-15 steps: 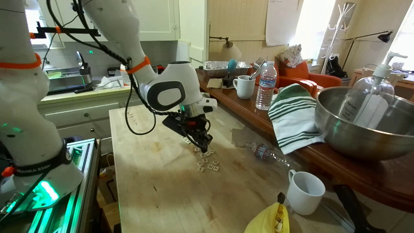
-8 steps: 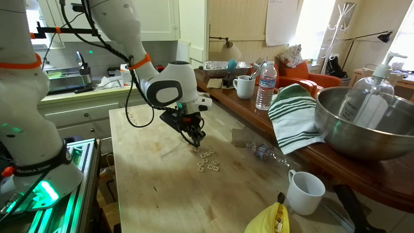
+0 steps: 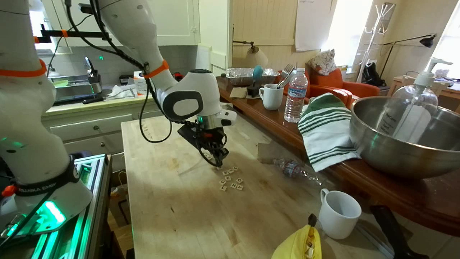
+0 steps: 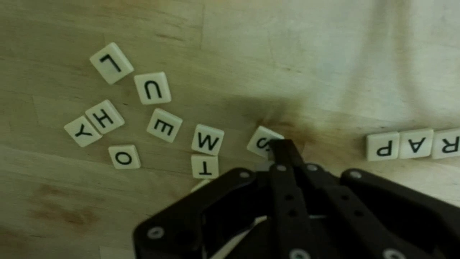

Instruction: Push the last word tile in the sequence to the right

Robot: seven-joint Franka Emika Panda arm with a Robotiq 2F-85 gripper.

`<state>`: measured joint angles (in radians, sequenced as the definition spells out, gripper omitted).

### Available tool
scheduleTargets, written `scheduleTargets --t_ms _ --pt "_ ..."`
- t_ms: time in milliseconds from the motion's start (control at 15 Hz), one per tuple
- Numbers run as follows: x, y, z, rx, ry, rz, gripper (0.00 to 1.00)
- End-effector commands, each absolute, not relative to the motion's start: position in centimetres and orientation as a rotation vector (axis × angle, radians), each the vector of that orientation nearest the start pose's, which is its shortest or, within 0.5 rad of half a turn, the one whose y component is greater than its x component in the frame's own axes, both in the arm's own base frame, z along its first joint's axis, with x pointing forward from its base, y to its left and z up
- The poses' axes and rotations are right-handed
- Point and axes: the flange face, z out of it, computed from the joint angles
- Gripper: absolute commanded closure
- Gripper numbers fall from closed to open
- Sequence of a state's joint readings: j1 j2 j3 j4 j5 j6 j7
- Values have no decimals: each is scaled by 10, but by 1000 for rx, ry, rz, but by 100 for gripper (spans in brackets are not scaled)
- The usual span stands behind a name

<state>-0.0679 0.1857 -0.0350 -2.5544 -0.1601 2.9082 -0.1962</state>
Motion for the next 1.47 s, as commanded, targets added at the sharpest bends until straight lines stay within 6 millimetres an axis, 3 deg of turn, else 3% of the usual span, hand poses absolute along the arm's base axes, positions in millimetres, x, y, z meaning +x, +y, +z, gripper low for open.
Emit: scheduleTargets --t_ms 0,467,867,1400 --pt "468 -46 212 -3188 -379 -217 100" --pt "474 -62 205 -3205 -333 -203 100" --pt "477 -85 215 -3224 -252 -212 100" --pt "457 -25 243 -3159 -404 -265 100"
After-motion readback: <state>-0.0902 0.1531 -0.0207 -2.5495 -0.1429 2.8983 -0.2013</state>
